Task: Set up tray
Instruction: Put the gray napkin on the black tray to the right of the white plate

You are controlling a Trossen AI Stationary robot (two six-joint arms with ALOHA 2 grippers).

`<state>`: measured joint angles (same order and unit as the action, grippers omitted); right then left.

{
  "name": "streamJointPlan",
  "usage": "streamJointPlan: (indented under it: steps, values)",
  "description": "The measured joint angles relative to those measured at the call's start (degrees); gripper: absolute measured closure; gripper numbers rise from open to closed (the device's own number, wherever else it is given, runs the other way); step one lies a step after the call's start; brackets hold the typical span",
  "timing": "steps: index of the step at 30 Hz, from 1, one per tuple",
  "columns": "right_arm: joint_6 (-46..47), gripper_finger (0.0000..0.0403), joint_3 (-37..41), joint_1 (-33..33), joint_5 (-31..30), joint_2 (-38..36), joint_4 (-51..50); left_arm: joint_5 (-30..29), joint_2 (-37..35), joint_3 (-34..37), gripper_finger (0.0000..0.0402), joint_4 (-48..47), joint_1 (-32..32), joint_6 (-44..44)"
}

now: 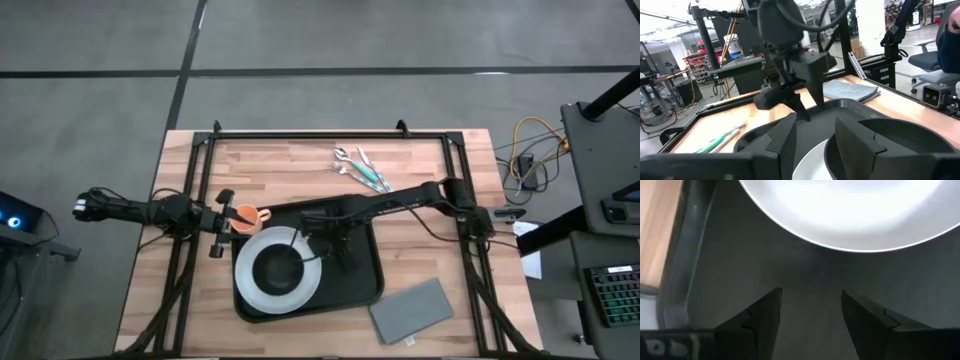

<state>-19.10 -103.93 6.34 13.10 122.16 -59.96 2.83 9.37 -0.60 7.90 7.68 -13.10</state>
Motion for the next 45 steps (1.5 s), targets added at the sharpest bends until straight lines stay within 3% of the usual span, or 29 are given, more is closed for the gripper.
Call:
streamJointPlan:
  steps: [6,19,26,32,39,45]
  values:
    - [2.3,0.0209,6.5,-0.1,0.5,-7.3,1.6,0.0,0.0,0.0,0.0285,0.0,0.0,0.0]
    - [5.7,0.0209,29.9,-0.1,0.5,-31.0,18.6,0.0,0.0,0.0,0.0285,0.0,0.0,0.1]
    - [8.1,0.0209,43.3,0.0,0.6,-39.8,26.2,0.0,0.0,0.0,0.0285,0.0,0.0,0.1]
    - [12.0,0.0209,51.5,0.0,0.5,-43.2,27.1,0.0,0.0,0.0,0.0285,0.0,0.0,0.1]
    - [19.9,0.0209,55.1,0.0,1.1,-43.7,26.9,0.0,0.0,0.0,0.0285,0.0,0.0,0.1]
    - [23.1,0.0209,54.9,0.5,12.5,-43.7,25.2,0.0,0.0,0.0,0.0285,0.0,0.0,0.1]
